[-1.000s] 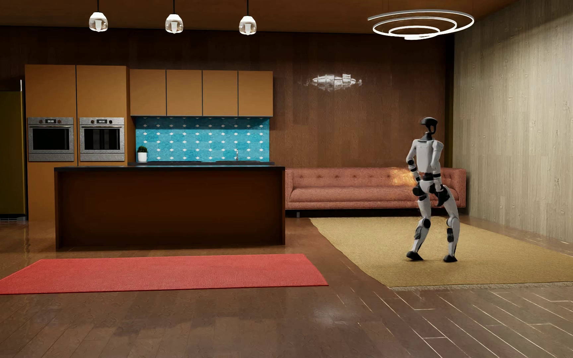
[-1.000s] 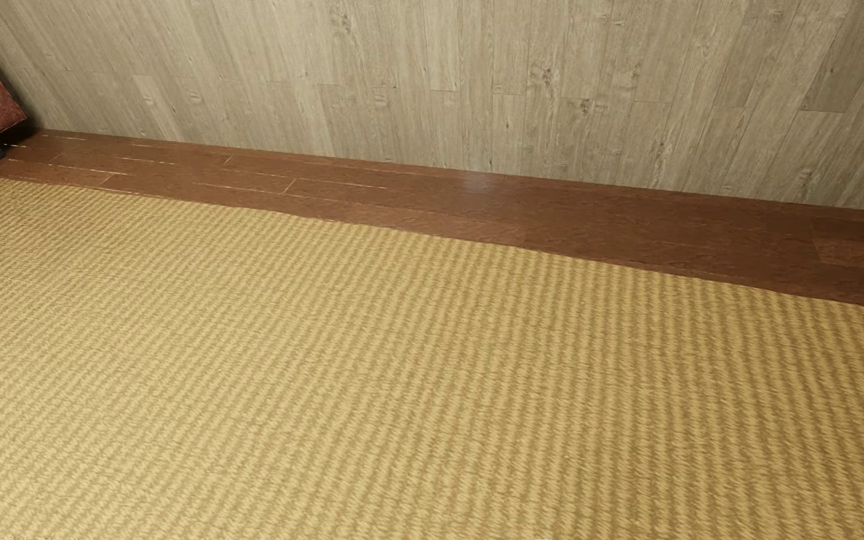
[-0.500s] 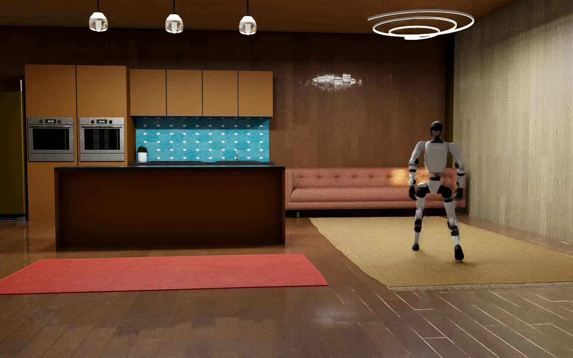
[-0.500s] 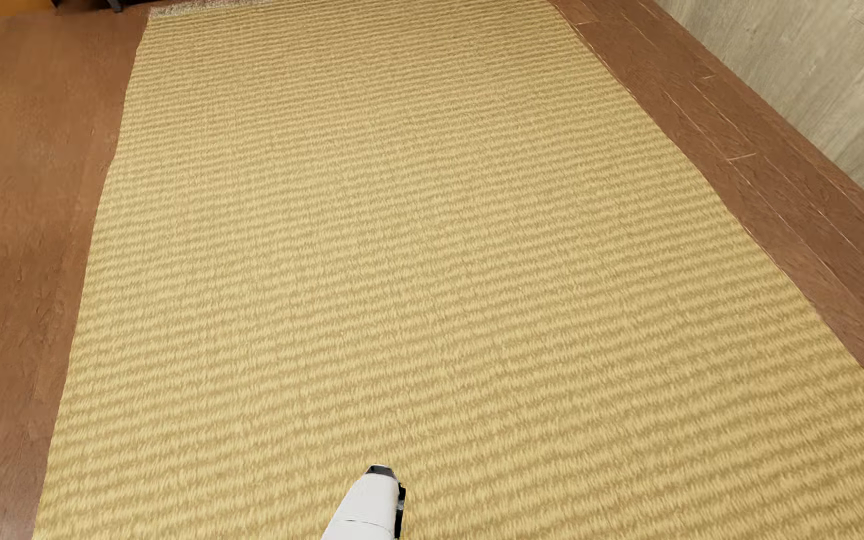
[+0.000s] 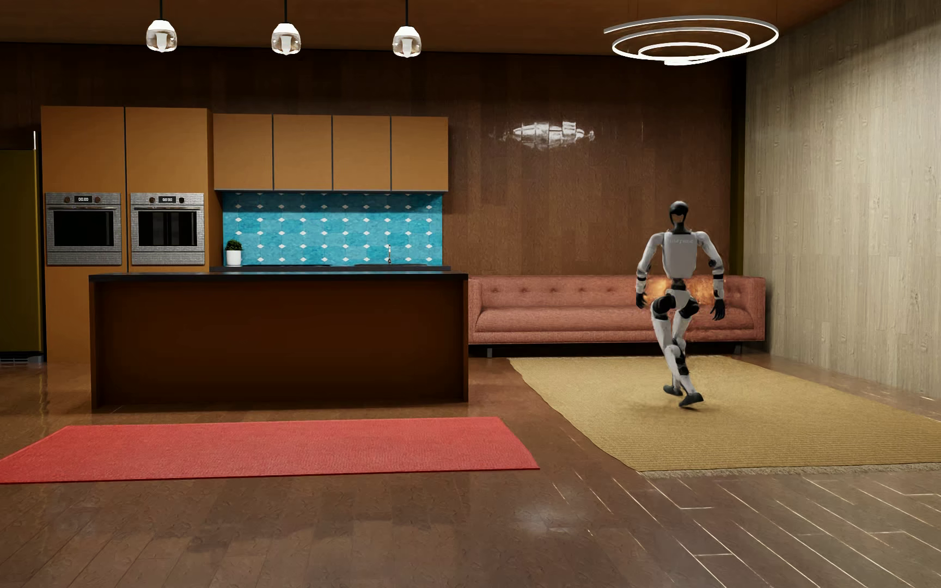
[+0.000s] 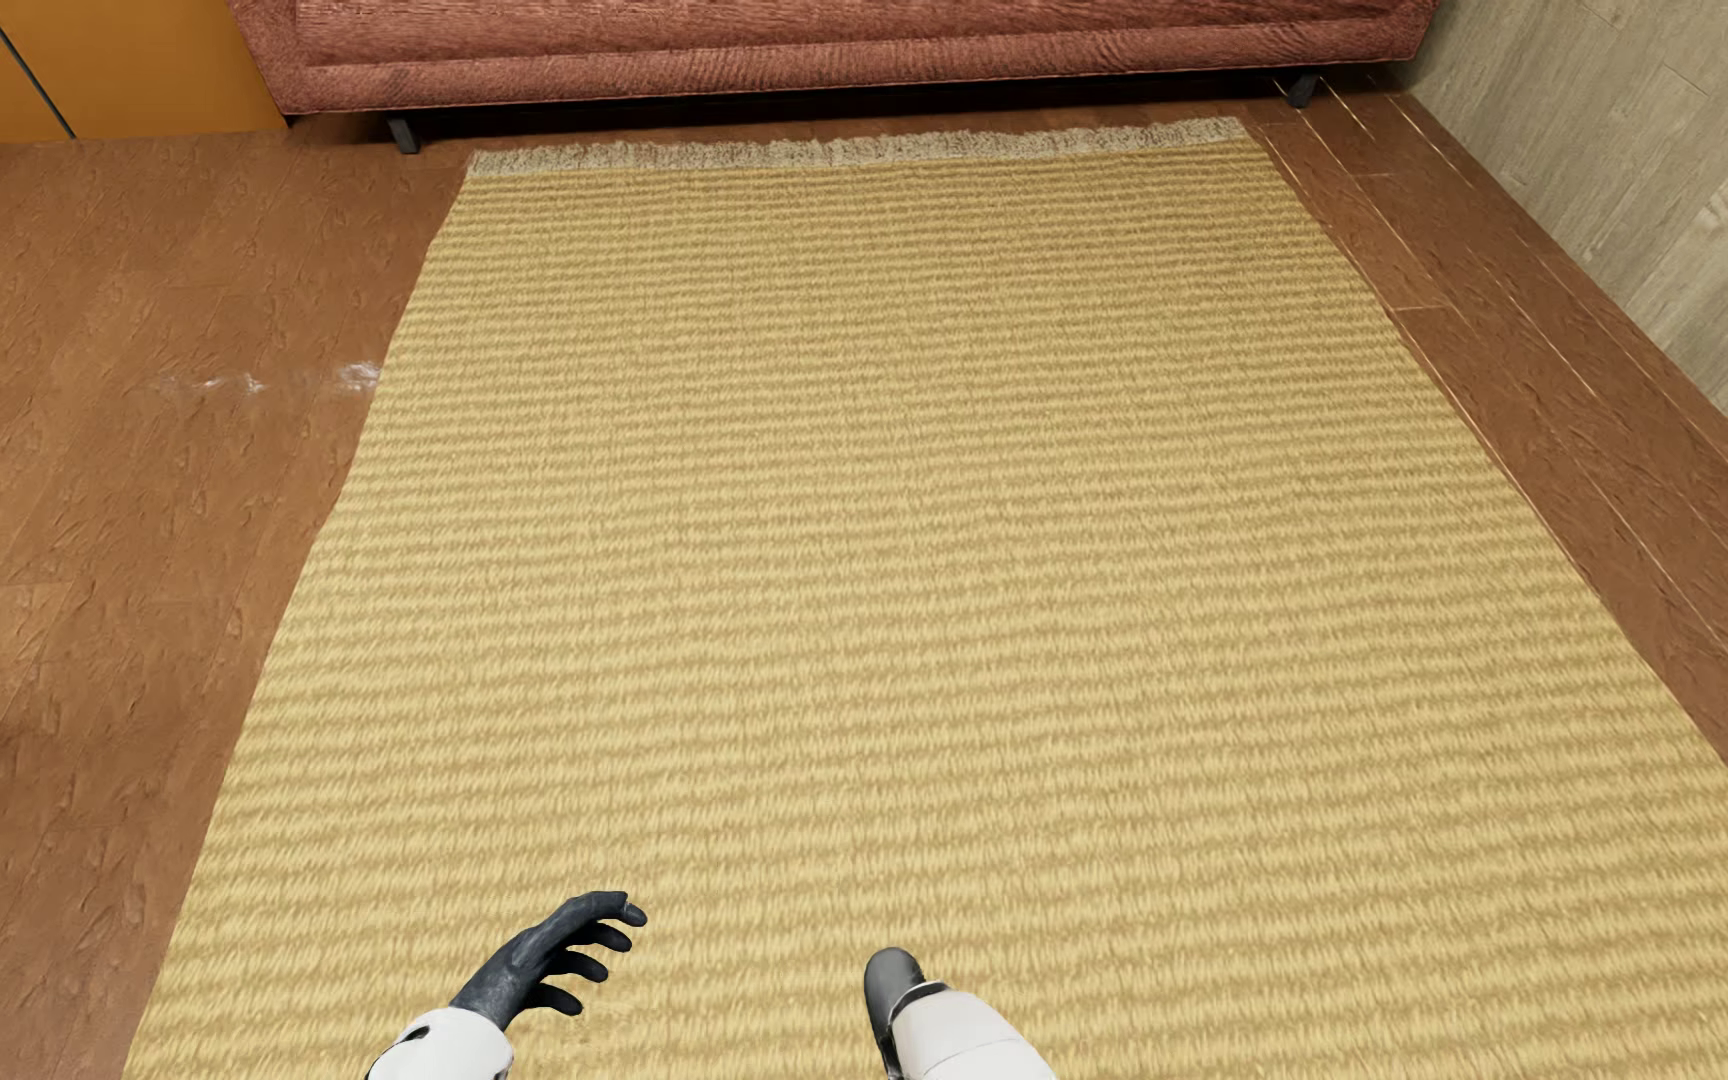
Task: Walk to the sofa
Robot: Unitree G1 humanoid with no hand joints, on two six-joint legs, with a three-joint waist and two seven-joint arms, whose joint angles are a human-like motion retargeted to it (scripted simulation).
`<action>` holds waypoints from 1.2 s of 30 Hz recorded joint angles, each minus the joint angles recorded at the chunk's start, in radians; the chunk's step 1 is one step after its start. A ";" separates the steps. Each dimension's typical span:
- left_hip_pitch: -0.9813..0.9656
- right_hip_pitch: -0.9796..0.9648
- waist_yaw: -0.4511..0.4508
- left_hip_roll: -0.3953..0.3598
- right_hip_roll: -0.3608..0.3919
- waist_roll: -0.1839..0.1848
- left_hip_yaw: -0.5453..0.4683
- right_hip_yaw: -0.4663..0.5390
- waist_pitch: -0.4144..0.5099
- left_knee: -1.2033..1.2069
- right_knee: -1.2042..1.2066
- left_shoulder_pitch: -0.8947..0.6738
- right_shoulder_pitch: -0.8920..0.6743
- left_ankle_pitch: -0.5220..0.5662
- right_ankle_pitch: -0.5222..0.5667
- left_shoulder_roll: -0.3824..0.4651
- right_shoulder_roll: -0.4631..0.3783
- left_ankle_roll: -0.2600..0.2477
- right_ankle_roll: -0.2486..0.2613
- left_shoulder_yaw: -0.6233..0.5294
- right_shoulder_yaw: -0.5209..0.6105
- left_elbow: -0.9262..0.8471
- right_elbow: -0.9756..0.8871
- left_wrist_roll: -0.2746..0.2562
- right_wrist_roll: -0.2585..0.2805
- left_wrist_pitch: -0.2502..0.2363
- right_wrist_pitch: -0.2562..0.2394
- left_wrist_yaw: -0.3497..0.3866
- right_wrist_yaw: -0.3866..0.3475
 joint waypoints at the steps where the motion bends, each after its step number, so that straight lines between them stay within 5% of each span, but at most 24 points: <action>1: 0.038 -0.017 -0.047 0.056 -0.003 0.010 0.000 0.000 0.000 0.022 0.051 -0.010 0.013 0.034 0.009 -0.001 0.000 0.000 0.000 0.028 -0.002 -0.018 0.006 0.000 0.000 0.000 0.000 0.000 0.000; 3: 0.040 -0.075 -0.058 0.168 0.055 0.073 0.000 0.000 0.012 0.199 0.321 0.022 -0.012 0.253 0.098 -0.039 0.004 0.000 0.000 0.047 0.035 0.015 0.086 0.000 0.000 0.000 0.000 0.000 0.000; 5: -0.149 0.028 0.008 0.160 0.098 0.066 0.000 0.000 0.014 0.656 0.404 0.063 -0.057 0.529 -0.012 -0.043 0.030 0.000 0.000 -0.014 0.012 0.093 0.091 0.000 0.000 0.000 0.000 0.000 0.000; 6: -0.257 0.123 0.085 0.163 0.138 0.075 0.000 0.000 0.027 0.869 0.367 0.067 -0.071 0.518 -0.028 -0.050 0.040 0.000 0.000 -0.078 -0.004 0.147 0.046 0.000 0.000 0.000 0.000 0.000 0.000; 8: -0.466 0.301 0.246 0.101 0.158 0.027 0.000 0.000 0.035 1.011 0.259 0.141 -0.130 0.498 -0.020 -0.058 0.059 0.000 0.000 -0.141 -0.057 0.221 -0.072 0.000 0.000 0.000 0.000 0.000 0.000; 9: -0.551 0.409 0.308 0.075 0.157 -0.001 0.000 0.000 0.041 0.943 0.192 0.209 -0.155 0.525 -0.021 -0.057 0.066 0.000 0.000 -0.126 -0.065 0.232 -0.144 0.000 0.000 0.000 0.000 0.000 0.000; 12: -0.723 0.674 0.434 0.045 0.130 -0.016 0.000 0.000 0.038 0.353 0.046 0.303 -0.242 0.732 -0.053 -0.070 0.060 0.000 0.000 -0.322 -0.149 0.421 -0.355 0.000 0.000 0.000 0.000 0.000 0.000; 13: -0.743 0.743 0.466 0.057 0.124 -0.005 0.000 0.000 0.032 0.156 0.028 0.337 -0.279 0.591 -0.088 -0.076 0.048 0.000 0.000 -0.346 -0.178 0.446 -0.410 0.000 0.000 0.000 0.000 0.000 0.000; 15: -0.797 0.821 0.530 0.085 0.095 0.010 0.000 0.000 0.015 0.073 0.037 0.394 -0.332 0.087 -0.165 -0.077 0.027 0.000 0.000 -0.397 -0.216 0.464 -0.473 0.000 0.000 0.000 0.000 0.000 0.000; 16: -0.822 0.853 0.565 0.081 0.074 0.009 0.000 0.000 0.019 0.067 0.060 0.414 -0.342 0.082 -0.162 -0.079 0.026 0.000 0.000 -0.419 -0.237 0.475 -0.474 0.000 0.000 0.000 0.000 0.000 0.000; 17: -0.841 0.898 0.585 0.063 0.049 -0.002 0.000 0.000 0.024 0.087 0.086 0.427 -0.339 0.263 -0.115 -0.079 0.036 0.000 0.000 -0.436 -0.256 0.491 -0.442 0.000 0.000 0.000 0.000 0.000 0.000; 18: -0.878 0.894 0.578 0.033 0.033 -0.016 0.000 0.000 0.005 0.131 0.149 0.431 -0.322 0.524 0.010 -0.083 0.049 0.000 0.000 -0.448 -0.268 0.504 -0.402 0.000 0.000 0.000 0.000 0.000 0.000; 19: -0.883 0.851 0.562 -0.014 -0.015 -0.050 0.000 0.000 0.000 0.214 0.309 0.420 -0.303 0.656 0.209 -0.084 0.074 0.000 0.000 -0.475 -0.253 0.521 -0.318 0.000 0.000 0.000 0.000 0.000 0.000; 20: -0.828 0.806 0.537 -0.045 -0.030 -0.056 0.000 0.000 0.012 0.271 0.480 0.401 -0.280 0.653 0.376 -0.080 0.092 0.000 0.000 -0.468 -0.225 0.519 -0.220 0.000 0.000 0.000 0.000 0.000 0.000; 21: -0.768 0.688 0.513 -0.071 -0.029 -0.044 0.000 0.000 0.022 0.278 0.693 0.363 -0.267 0.628 0.363 -0.092 0.083 0.000 0.000 -0.452 -0.173 0.501 -0.138 0.000 0.000 0.000 0.000 0.000 0.000; 23: -0.577 0.502 0.388 -0.093 -0.030 -0.023 0.000 0.000 0.045 0.228 0.941 0.296 -0.252 0.524 0.051 -0.080 0.091 0.000 0.000 -0.386 -0.076 0.407 0.012 0.000 0.000 0.000 0.000 0.000 0.000; 25: -0.402 0.345 0.258 -0.069 -0.010 0.013 0.000 0.000 0.040 0.155 0.864 0.205 -0.176 0.403 -0.052 -0.063 0.083 0.000 0.000 -0.318 -0.035 0.297 0.078 0.000 0.000 0.000 0.000 0.000 0.000; 27: -0.244 0.260 0.164 -0.025 -0.002 0.038 0.000 0.000 0.027 0.082 0.538 0.126 -0.089 0.274 -0.014 -0.042 0.062 0.000 0.000 -0.199 -0.014 0.178 0.097 0.000 0.000 0.000 0.000 0.000 0.000; 29: -0.121 0.206 0.112 -0.020 -0.023 0.028 0.000 0.000 0.004 0.021 0.150 0.042 -0.037 0.146 0.189 -0.035 0.048 0.000 0.000 -0.063 -0.011 0.105 0.098 0.000 0.000 0.000 0.000 0.000 0.000; 30: -0.092 0.182 0.090 -0.004 -0.028 0.029 0.000 0.000 -0.013 0.022 0.086 0.003 -0.026 0.107 0.535 -0.030 0.044 0.000 0.000 -0.010 -0.006 0.072 0.098 0.000 0.000 0.000 0.000 0.000 0.000; 31: -0.085 0.158 0.060 0.016 -0.031 0.030 0.000 0.000 -0.023 0.040 -0.357 -0.023 -0.024 0.094 0.740 -0.024 0.046 0.000 0.000 0.035 -0.004 0.035 0.112 0.000 0.000 0.000 0.000 0.000 0.000; 32: -0.042 0.110 0.064 0.016 -0.027 0.027 0.000 0.000 -0.034 0.048 0.027 -0.038 -0.016 0.107 0.740 -0.023 0.055 0.000 0.000 0.040 -0.040 0.032 0.131 0.000 0.000 0.000 0.000 0.000 0.000; 33: -0.019 0.104 0.044 0.048 -0.005 0.033 0.000 0.000 -0.034 0.094 0.100 -0.024 -0.018 0.149 0.475 -0.025 0.063 0.000 0.000 0.060 -0.055 0.014 0.143 0.000 0.000 0.000 0.000 0.000 0.000; 36: -0.114 0.180 0.066 0.139 0.109 0.067 0.000 0.000 -0.047 0.535 0.269 0.081 -0.023 0.480 0.104 -0.075 0.071 0.000 0.000 0.045 -0.073 0.085 0.173 0.000 0.000 0.000 0.000 0.000 0.000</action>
